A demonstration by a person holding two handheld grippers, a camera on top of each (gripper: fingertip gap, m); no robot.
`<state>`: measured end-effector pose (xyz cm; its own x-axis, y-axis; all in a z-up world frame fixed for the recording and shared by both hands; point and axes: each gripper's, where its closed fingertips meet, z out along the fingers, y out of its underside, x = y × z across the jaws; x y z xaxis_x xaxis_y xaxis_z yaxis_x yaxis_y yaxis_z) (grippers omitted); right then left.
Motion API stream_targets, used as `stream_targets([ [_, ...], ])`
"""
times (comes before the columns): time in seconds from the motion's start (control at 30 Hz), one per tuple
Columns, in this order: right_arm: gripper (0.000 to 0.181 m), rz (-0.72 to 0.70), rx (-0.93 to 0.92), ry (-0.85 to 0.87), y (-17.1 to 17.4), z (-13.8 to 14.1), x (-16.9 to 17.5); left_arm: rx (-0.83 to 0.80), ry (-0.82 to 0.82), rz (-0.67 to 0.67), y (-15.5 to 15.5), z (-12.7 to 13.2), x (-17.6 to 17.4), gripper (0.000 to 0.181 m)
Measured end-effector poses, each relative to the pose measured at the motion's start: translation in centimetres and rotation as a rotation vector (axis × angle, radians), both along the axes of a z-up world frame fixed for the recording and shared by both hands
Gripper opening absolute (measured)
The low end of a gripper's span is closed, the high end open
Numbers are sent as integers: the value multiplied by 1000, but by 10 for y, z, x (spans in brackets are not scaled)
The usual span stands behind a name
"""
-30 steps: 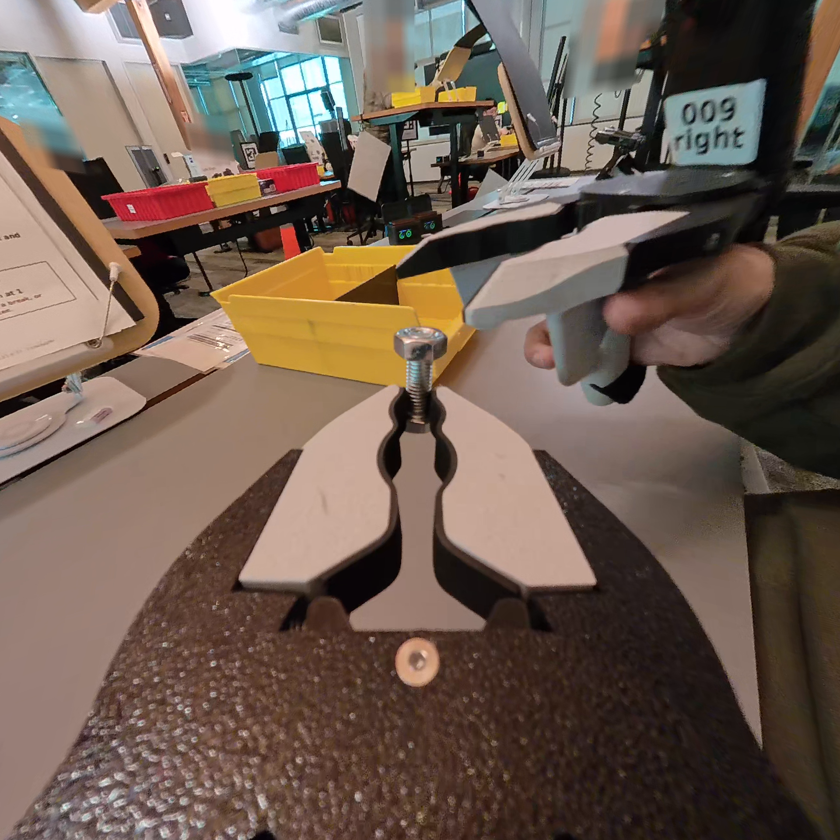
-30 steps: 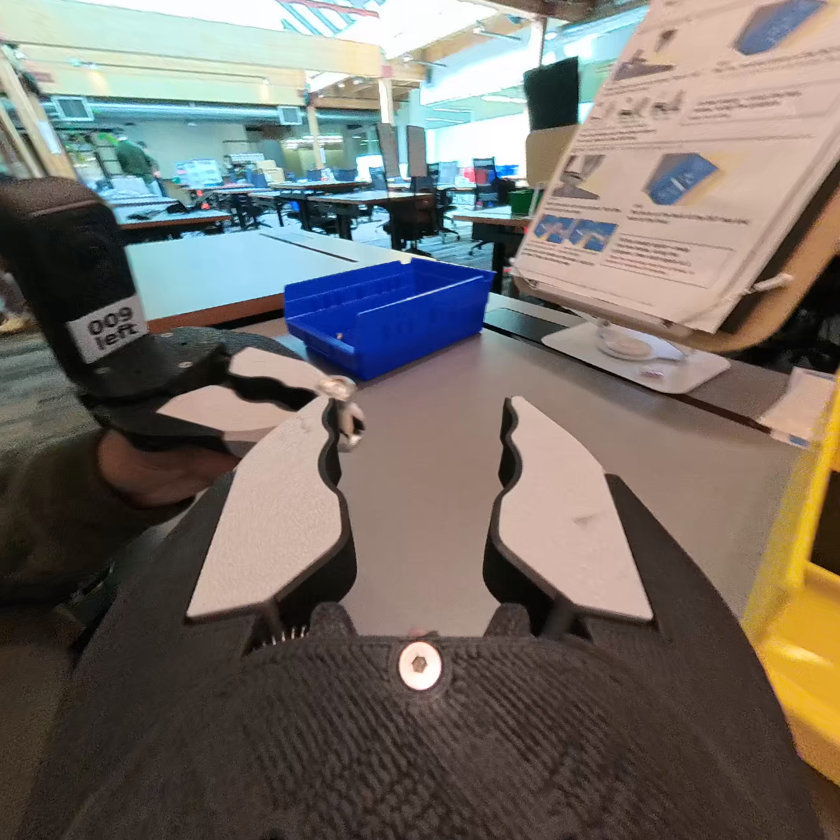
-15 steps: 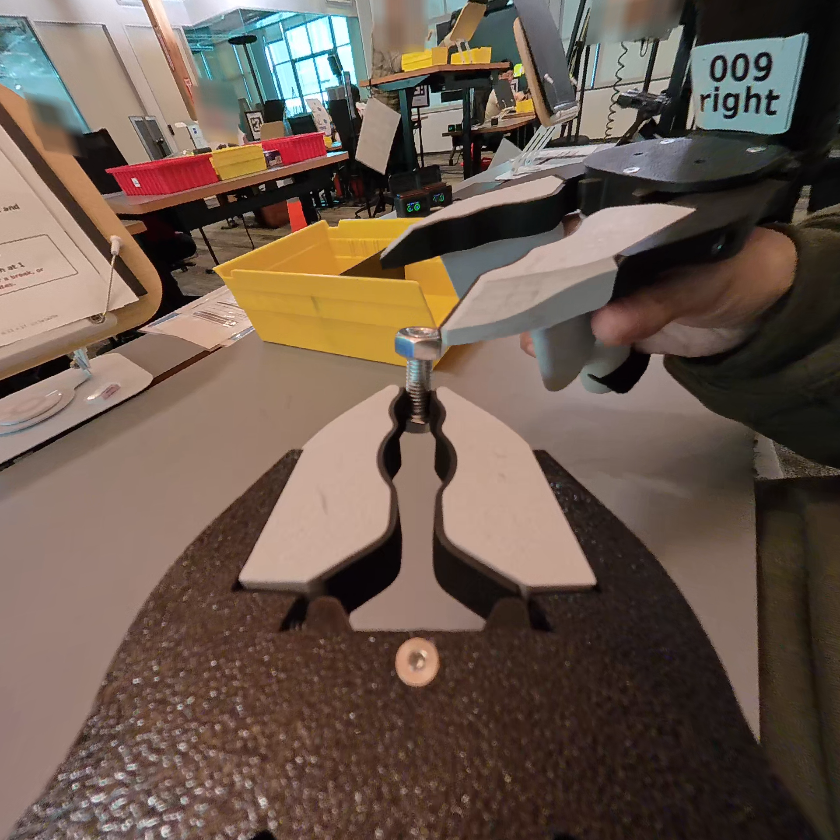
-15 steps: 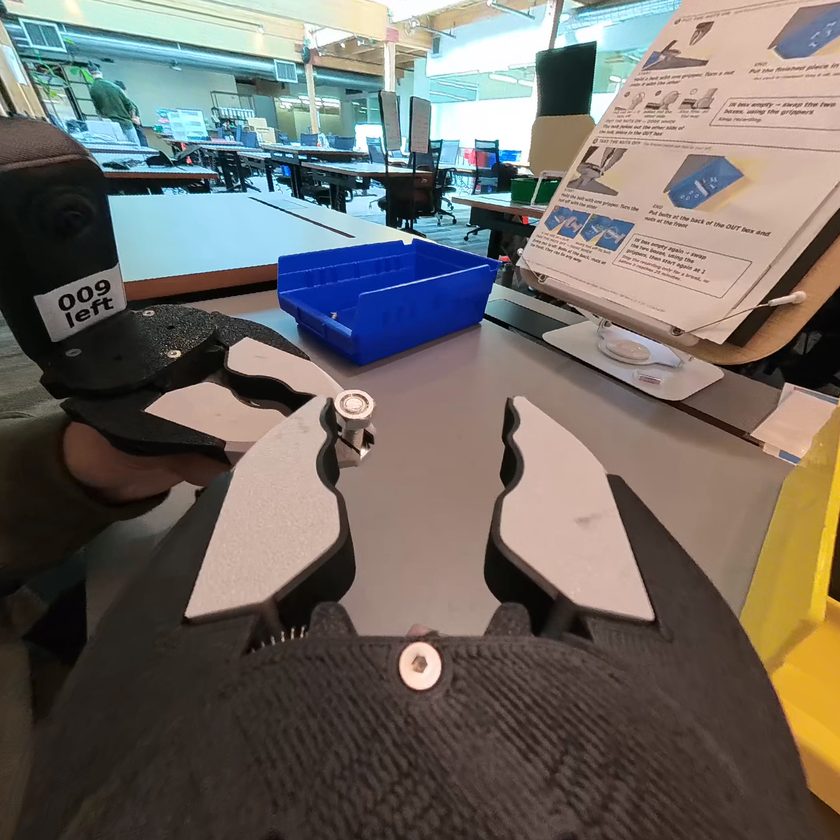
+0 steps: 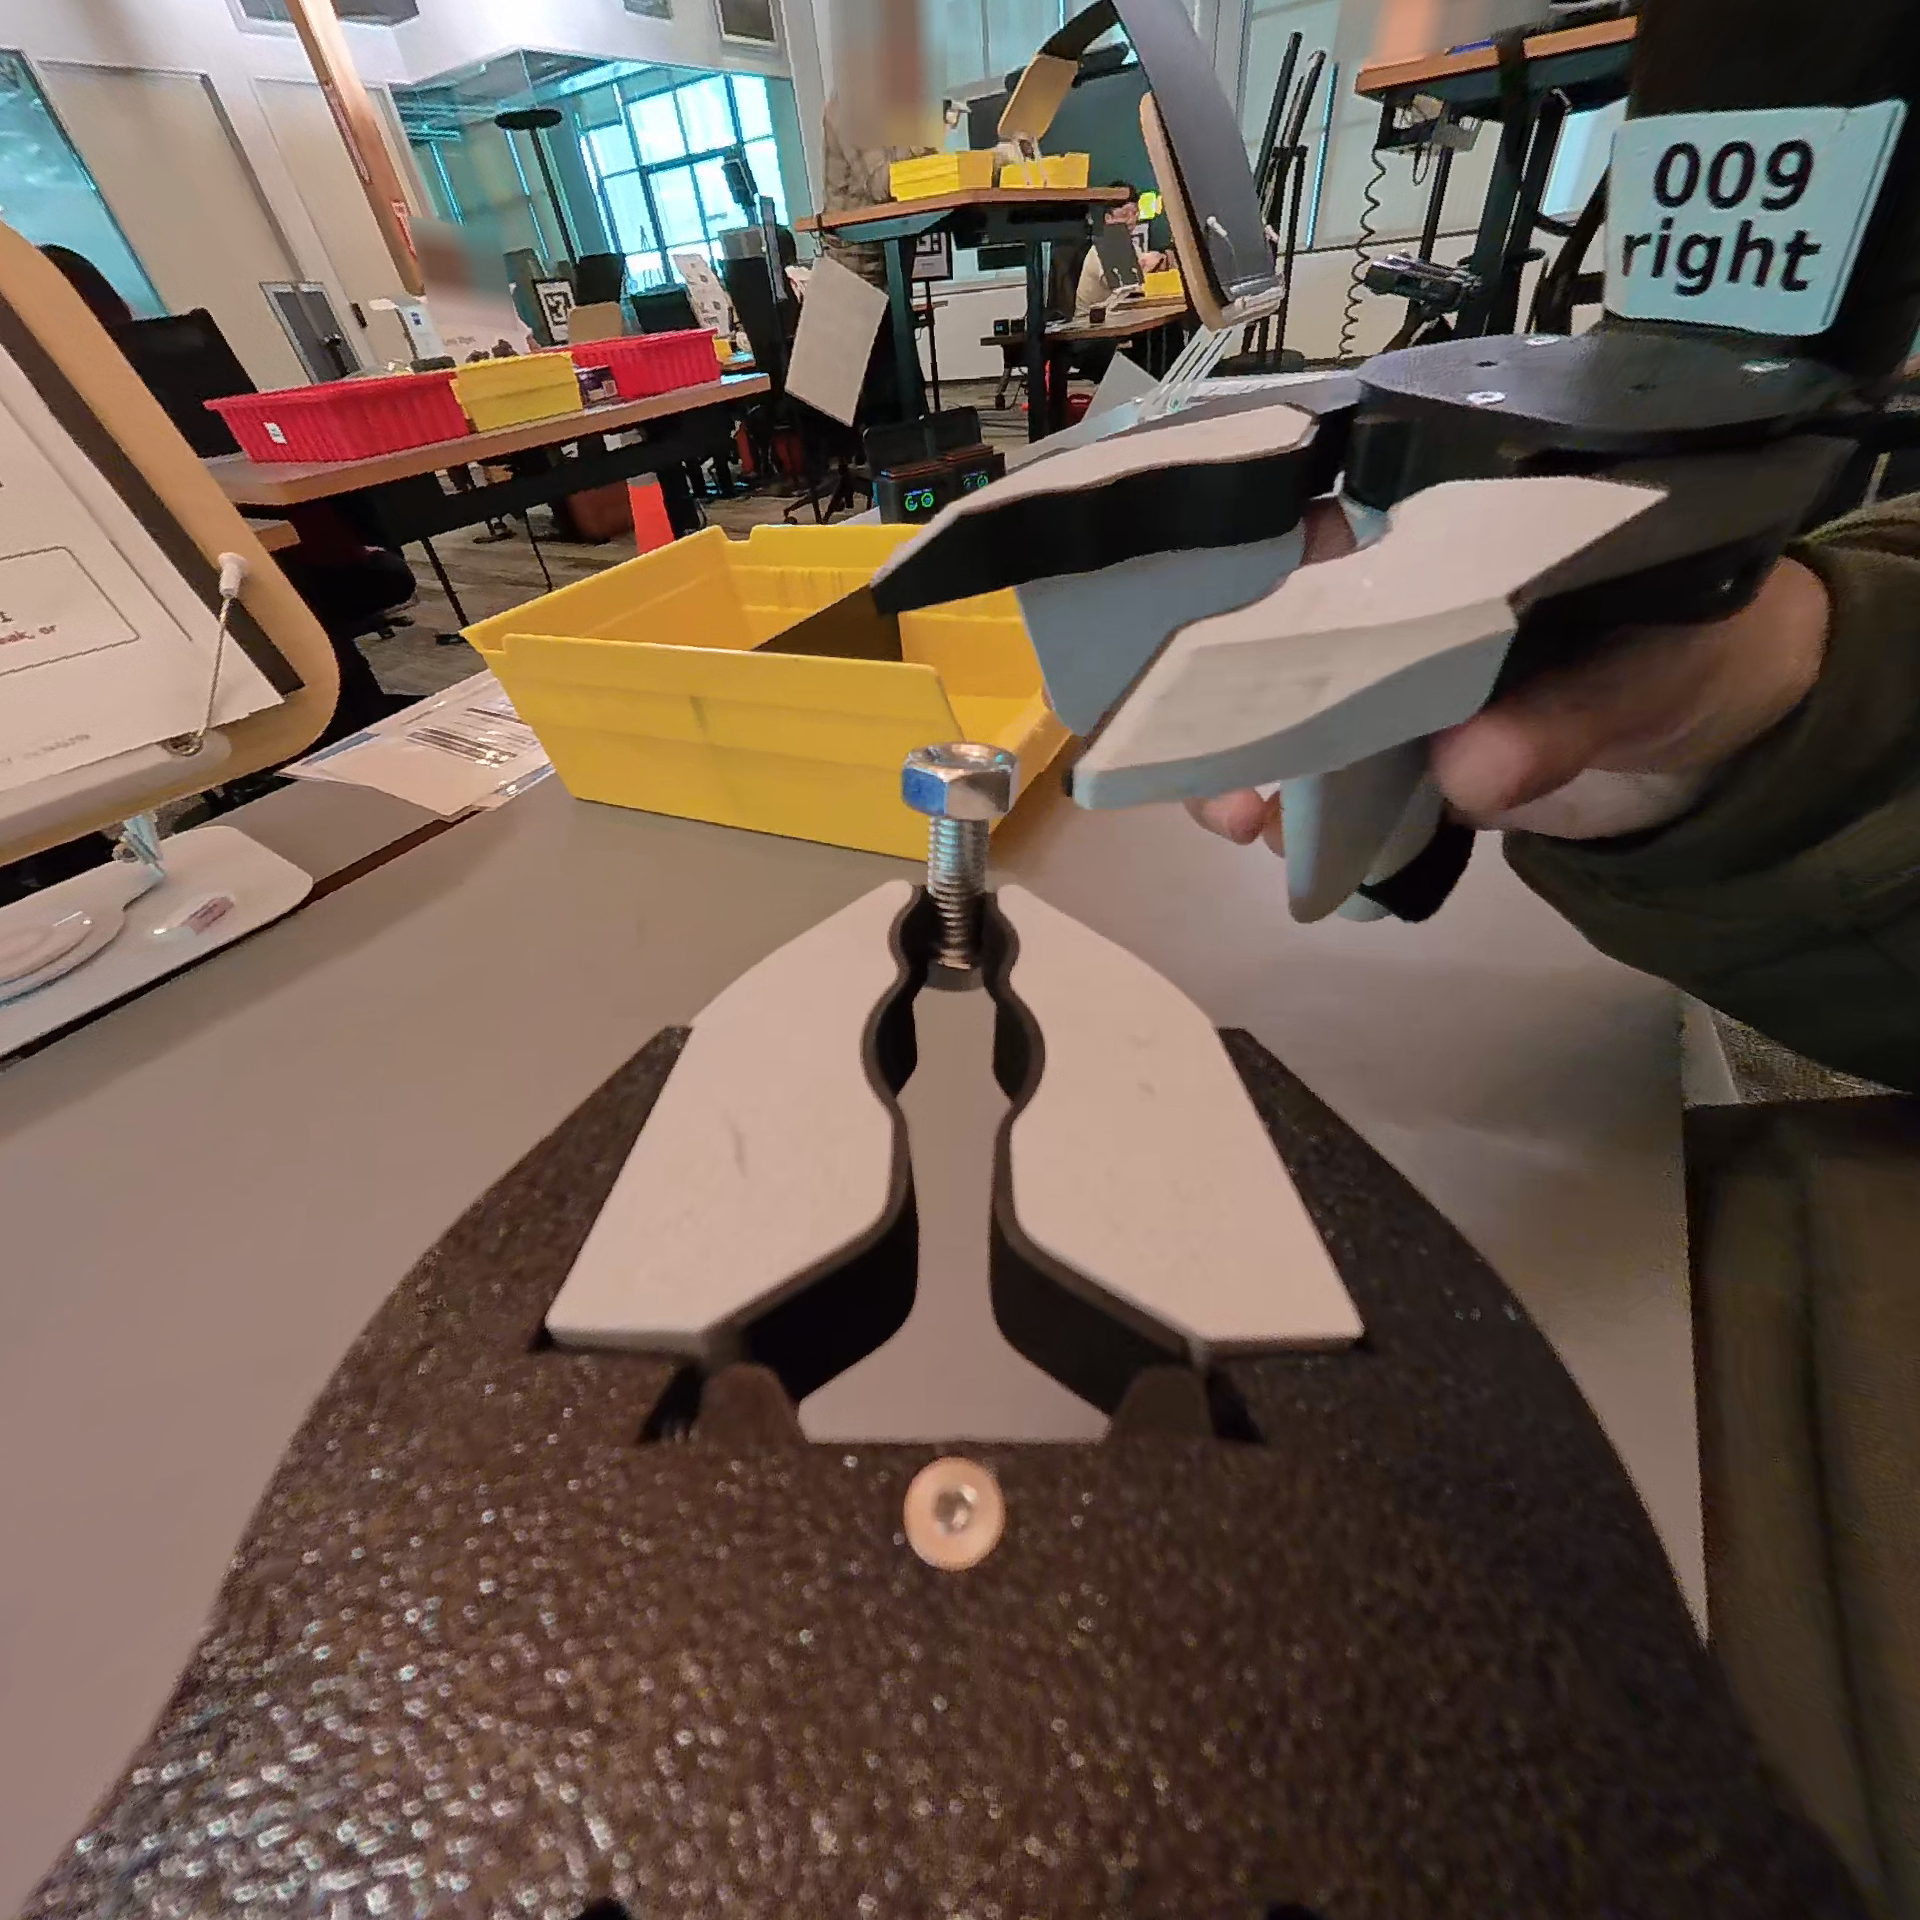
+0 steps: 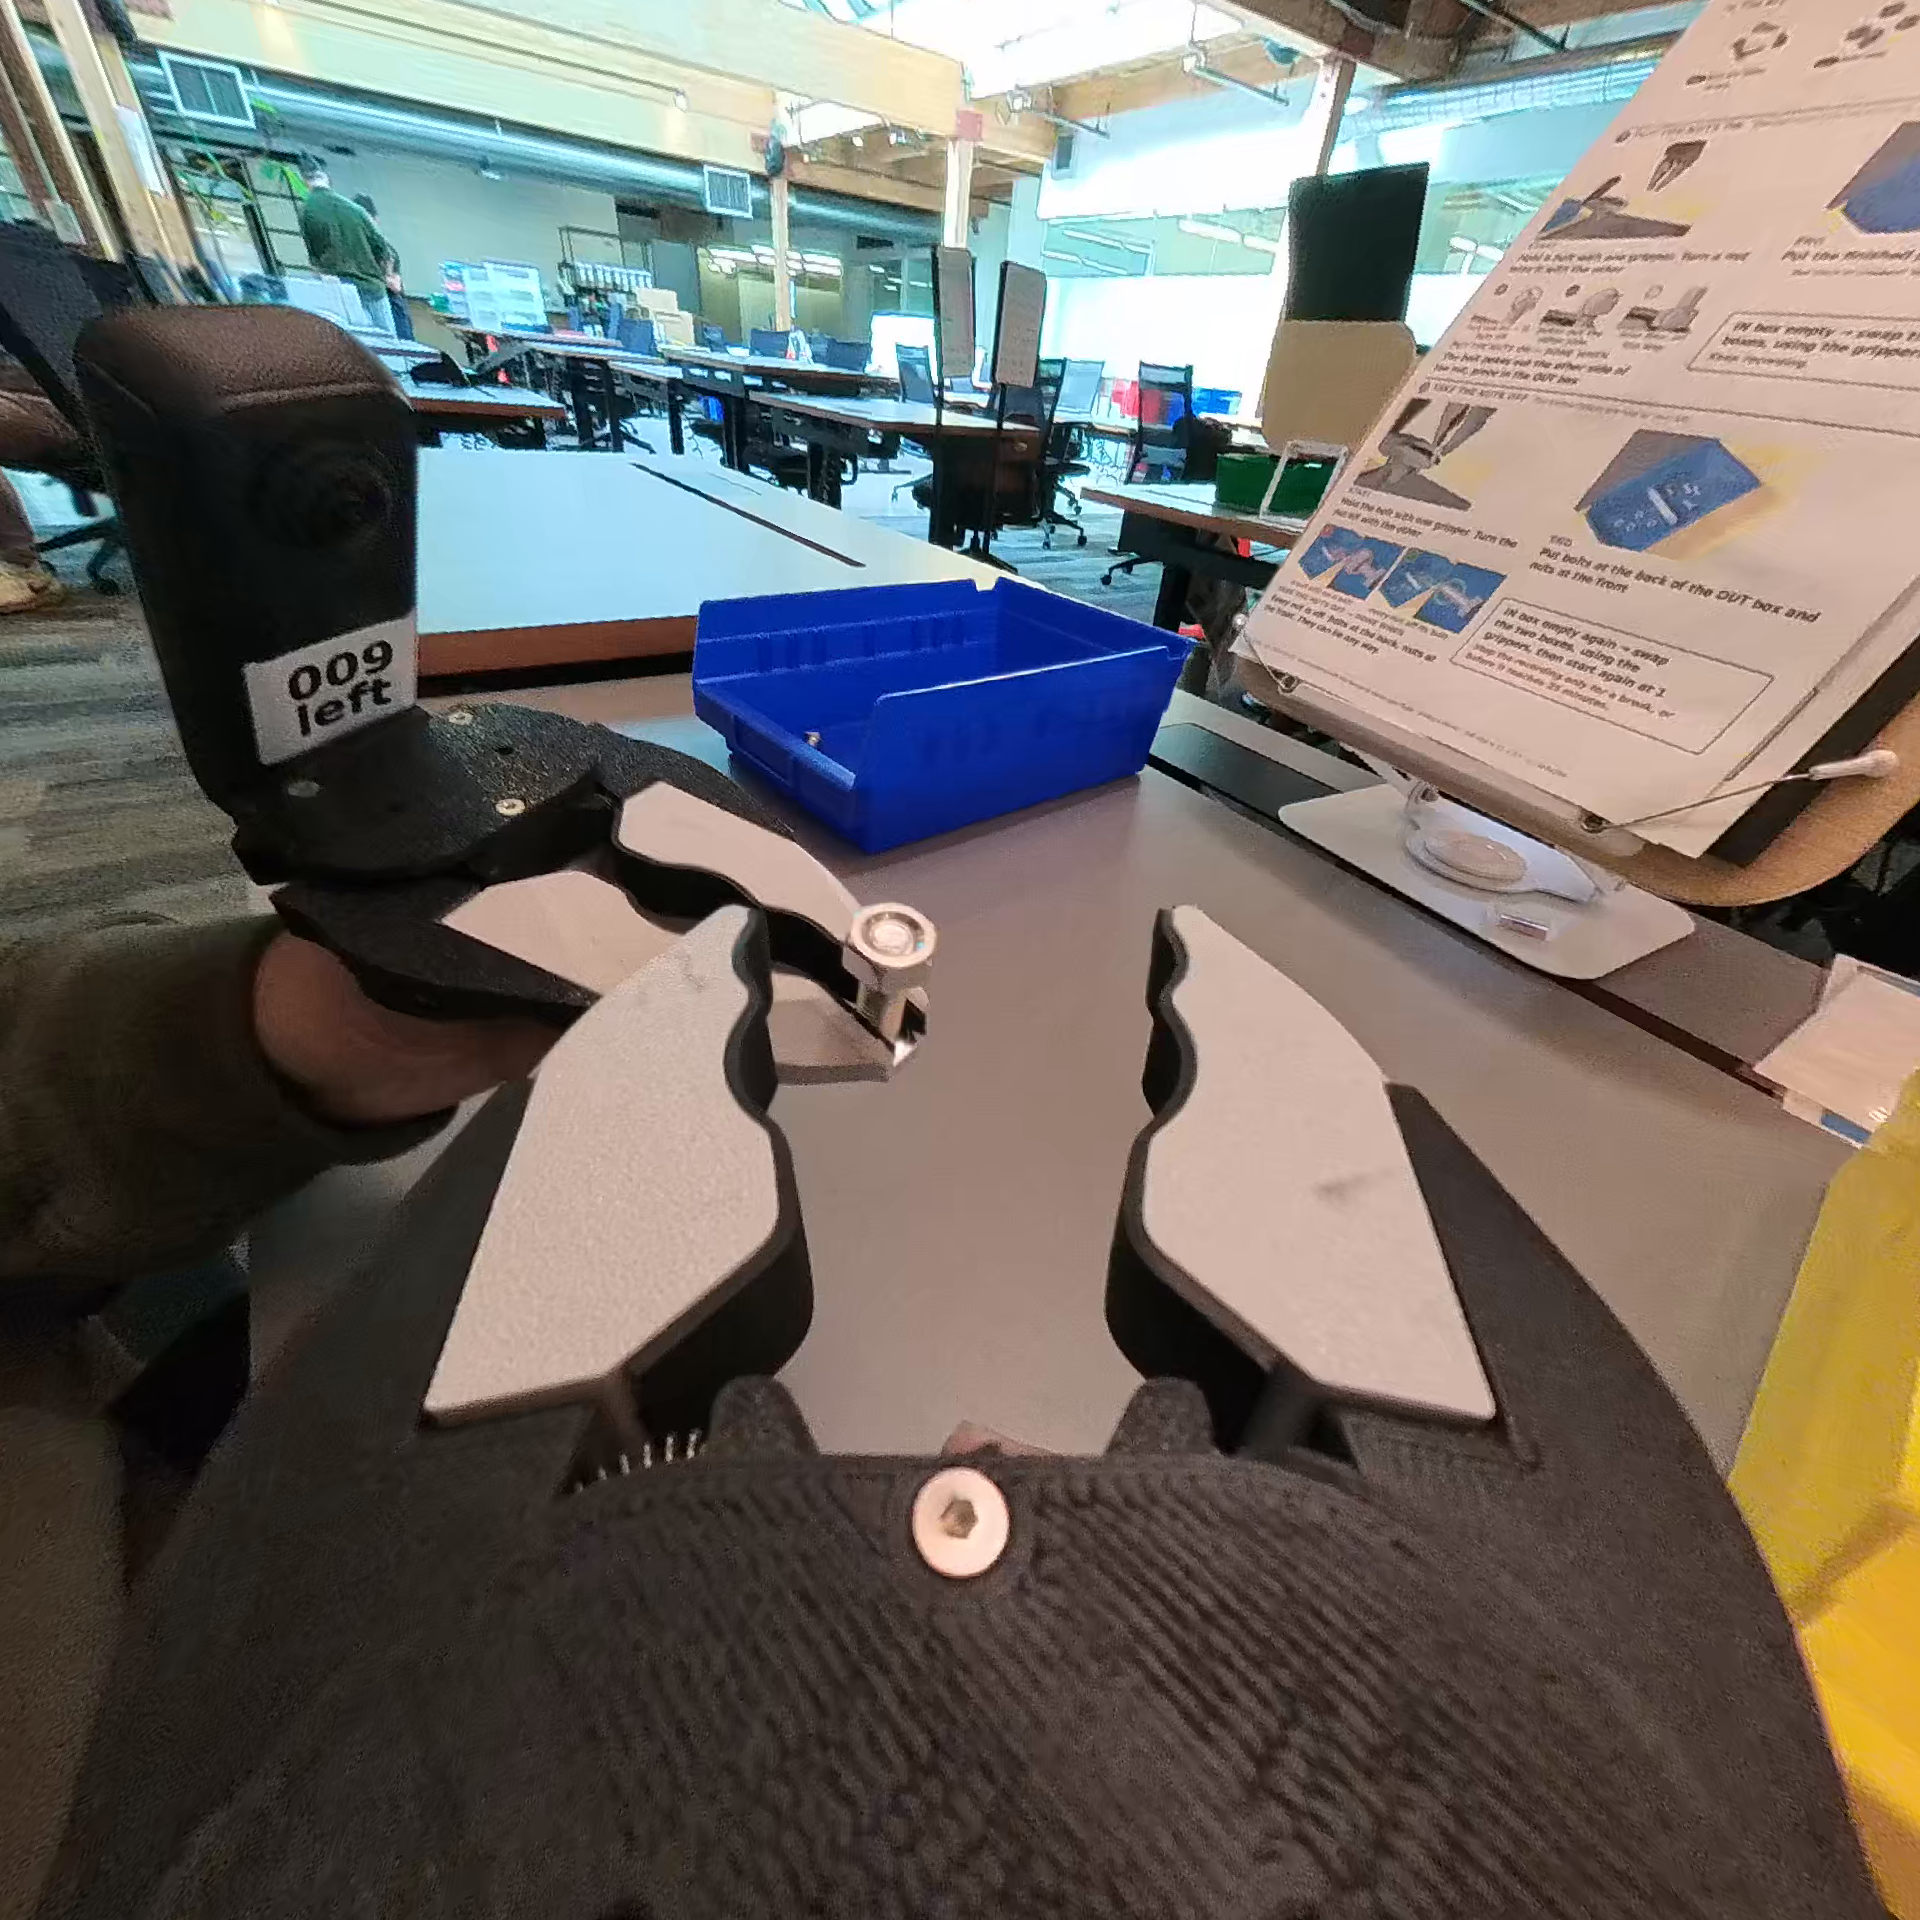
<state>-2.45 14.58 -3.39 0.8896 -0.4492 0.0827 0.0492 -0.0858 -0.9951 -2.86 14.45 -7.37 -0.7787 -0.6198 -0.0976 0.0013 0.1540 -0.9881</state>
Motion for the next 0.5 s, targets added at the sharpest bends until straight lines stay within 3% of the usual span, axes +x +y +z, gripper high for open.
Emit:
stream_targets([
  [0.2,72,-80,-24,22,-11,-9,15,-29,-16,5,1,6,0,9],
  [0.27,60,-157,-27,49,-24,-13,28,-56,-26,-9,1,10,-1,9],
  [0.3,63,-191,-19,49,-31,-13,34,-61,-25,-7,2,11,0,9],
  [0.5,67,9,67,52,-7,-1,3,-56,-19,-26,-5,8,-1,9],
])
